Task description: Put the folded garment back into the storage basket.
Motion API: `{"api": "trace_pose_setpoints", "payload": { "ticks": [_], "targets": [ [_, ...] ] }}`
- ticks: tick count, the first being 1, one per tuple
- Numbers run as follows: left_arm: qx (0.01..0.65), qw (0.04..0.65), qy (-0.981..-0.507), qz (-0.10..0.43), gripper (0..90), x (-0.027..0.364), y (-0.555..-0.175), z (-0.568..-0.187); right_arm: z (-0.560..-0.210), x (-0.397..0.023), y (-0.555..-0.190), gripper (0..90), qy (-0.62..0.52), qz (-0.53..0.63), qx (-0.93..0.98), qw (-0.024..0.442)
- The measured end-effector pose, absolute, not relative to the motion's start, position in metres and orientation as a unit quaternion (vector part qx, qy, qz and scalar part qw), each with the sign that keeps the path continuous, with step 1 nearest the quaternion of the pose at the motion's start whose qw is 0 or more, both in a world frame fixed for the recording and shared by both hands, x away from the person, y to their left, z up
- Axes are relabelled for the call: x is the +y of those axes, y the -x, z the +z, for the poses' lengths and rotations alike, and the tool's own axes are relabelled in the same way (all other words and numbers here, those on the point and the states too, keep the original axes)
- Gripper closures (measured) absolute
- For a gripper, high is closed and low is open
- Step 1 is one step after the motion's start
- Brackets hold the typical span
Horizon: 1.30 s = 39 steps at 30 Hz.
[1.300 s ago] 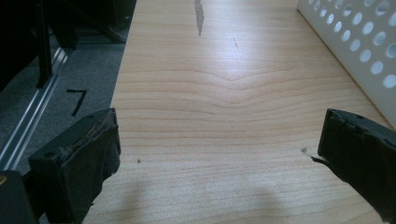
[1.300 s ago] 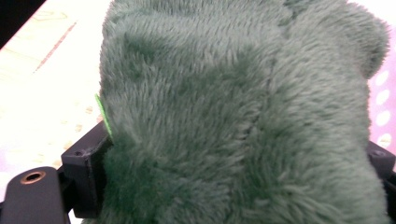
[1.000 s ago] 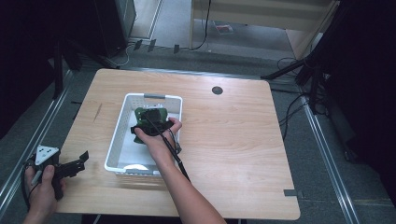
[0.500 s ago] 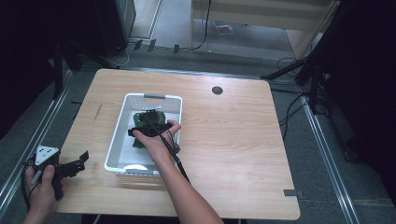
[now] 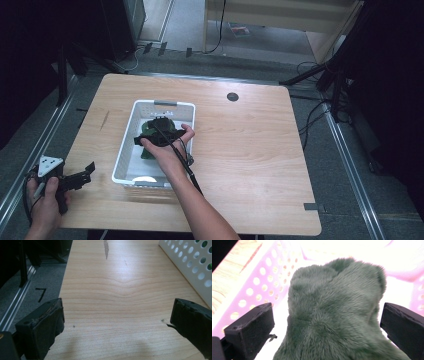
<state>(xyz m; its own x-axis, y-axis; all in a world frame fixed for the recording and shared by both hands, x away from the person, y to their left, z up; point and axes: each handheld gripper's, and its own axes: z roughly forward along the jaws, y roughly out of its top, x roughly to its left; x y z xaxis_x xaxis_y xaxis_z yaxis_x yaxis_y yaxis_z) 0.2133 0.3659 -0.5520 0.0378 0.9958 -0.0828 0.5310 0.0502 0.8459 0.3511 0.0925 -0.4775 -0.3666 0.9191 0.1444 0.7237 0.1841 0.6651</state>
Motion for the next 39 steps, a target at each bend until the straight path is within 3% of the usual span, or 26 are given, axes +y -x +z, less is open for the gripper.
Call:
{"api": "trace_pose_setpoints", "payload": {
  "ticks": [20,39],
  "targets": [
    [0.620,0.373,-0.616,0.311,0.2,0.366,-0.213,-0.552,-0.427,0.033,-0.333,0.0,-0.520,0.412,0.724,0.191],
    [0.622,0.370,-0.616,0.312,0.2,0.366,-0.214,-0.552,-0.439,-0.069,-0.327,0.0,-0.548,0.407,0.691,0.238]
  ]
}}
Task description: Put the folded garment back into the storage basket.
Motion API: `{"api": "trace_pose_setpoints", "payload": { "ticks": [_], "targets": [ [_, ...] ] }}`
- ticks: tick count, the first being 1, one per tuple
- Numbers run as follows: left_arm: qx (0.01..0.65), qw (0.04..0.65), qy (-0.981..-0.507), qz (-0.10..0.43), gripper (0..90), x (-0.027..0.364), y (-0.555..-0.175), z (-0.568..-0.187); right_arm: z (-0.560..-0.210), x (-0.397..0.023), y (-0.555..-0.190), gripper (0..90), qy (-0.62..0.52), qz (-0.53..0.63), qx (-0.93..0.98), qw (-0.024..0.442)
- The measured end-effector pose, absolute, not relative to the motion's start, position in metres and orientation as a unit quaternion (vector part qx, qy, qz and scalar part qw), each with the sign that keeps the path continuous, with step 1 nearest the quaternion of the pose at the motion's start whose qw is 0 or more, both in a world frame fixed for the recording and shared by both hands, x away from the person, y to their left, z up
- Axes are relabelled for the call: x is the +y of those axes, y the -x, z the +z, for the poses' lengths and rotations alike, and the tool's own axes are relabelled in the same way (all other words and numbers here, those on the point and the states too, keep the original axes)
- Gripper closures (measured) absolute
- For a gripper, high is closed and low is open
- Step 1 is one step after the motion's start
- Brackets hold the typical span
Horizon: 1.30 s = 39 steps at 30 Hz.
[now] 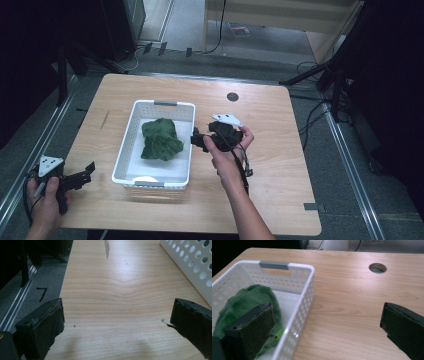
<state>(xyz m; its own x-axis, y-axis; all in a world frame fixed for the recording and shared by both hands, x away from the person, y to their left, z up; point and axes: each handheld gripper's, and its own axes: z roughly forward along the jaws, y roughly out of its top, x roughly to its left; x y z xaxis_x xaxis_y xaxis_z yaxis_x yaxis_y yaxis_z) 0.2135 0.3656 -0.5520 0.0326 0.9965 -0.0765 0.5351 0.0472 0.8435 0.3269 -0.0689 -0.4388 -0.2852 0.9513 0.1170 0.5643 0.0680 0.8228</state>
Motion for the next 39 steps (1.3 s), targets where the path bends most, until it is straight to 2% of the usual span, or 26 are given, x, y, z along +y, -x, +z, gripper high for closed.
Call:
{"api": "trace_pose_setpoints", "payload": {
  "ticks": [11,39],
  "targets": [
    [0.623,0.369,-0.615,0.312,0.2,0.366,-0.214,-0.552,-0.451,-0.121,-0.321,0.0,-0.566,0.396,0.677,0.255],
    [0.625,0.364,-0.615,0.316,0.2,0.365,-0.214,-0.552,-0.499,-0.211,-0.290,0.0,-0.587,0.375,0.655,0.293]
  ]
}}
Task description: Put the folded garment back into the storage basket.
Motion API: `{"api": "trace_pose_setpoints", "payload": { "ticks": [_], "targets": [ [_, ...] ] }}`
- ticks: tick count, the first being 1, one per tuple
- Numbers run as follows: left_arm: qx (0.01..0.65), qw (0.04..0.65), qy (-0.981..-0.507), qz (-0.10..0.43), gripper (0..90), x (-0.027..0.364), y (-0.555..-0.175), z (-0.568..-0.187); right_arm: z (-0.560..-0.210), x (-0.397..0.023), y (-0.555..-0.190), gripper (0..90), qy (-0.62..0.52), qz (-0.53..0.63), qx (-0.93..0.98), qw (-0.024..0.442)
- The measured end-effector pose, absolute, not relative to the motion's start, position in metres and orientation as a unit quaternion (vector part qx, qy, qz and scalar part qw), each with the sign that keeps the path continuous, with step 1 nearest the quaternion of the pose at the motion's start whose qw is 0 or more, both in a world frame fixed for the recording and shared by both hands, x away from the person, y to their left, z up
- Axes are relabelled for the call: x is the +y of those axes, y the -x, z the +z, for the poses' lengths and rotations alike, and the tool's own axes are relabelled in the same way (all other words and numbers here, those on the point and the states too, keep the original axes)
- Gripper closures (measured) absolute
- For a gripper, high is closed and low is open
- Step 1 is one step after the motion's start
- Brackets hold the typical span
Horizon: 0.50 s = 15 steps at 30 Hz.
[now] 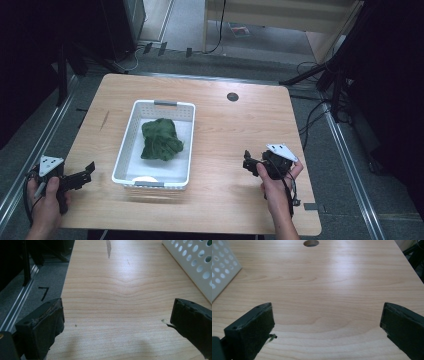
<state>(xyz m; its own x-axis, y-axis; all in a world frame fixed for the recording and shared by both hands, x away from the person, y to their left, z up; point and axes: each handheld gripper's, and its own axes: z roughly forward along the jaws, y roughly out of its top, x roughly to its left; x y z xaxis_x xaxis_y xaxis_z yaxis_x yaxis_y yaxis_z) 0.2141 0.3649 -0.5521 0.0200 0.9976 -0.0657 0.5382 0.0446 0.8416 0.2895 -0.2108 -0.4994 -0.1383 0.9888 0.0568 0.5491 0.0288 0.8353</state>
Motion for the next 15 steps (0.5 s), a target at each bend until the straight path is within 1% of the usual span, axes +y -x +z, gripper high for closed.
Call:
{"api": "trace_pose_setpoints", "payload": {
  "ticks": [15],
  "targets": [
    [0.626,0.362,-0.614,0.317,0.2,0.365,-0.214,-0.552,-0.526,-0.266,-0.268,0.0,-0.620,0.357,0.631,0.301]
  ]
}}
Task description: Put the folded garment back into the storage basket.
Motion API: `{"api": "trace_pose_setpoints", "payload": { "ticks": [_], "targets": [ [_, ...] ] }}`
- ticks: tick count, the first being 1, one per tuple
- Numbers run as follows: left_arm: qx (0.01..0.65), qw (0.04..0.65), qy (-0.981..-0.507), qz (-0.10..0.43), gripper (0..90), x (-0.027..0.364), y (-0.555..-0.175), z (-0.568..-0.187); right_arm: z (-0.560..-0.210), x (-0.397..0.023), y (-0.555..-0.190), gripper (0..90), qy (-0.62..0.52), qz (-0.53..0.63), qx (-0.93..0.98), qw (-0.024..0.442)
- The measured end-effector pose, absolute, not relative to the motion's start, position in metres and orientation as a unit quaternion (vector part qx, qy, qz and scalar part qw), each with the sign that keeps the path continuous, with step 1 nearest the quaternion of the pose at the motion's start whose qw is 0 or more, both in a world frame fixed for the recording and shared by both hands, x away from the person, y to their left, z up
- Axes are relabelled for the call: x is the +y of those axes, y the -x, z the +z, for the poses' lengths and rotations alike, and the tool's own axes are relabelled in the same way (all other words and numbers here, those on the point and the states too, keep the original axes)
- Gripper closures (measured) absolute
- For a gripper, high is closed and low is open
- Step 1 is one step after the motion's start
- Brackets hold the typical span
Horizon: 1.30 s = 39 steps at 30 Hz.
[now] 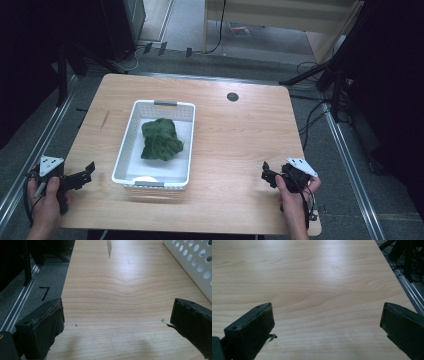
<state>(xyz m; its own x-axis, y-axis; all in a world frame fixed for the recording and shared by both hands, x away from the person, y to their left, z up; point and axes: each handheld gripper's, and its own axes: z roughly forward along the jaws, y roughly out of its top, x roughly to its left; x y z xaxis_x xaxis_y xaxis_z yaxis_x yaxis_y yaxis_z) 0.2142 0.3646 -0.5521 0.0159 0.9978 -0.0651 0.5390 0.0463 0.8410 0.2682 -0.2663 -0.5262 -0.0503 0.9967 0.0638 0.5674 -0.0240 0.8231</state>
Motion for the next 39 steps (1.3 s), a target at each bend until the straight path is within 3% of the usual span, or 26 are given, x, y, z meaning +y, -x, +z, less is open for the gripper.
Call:
{"api": "trace_pose_setpoints", "payload": {
  "ticks": [23,39],
  "targets": [
    [0.629,0.361,-0.612,0.315,0.2,0.364,-0.215,-0.552,-0.537,-0.321,-0.226,0.0,-0.620,0.381,0.614,0.306],
    [0.634,0.359,-0.609,0.315,0.2,0.365,-0.214,-0.552,-0.547,-0.334,-0.209,0.0,-0.628,0.383,0.609,0.297]
  ]
}}
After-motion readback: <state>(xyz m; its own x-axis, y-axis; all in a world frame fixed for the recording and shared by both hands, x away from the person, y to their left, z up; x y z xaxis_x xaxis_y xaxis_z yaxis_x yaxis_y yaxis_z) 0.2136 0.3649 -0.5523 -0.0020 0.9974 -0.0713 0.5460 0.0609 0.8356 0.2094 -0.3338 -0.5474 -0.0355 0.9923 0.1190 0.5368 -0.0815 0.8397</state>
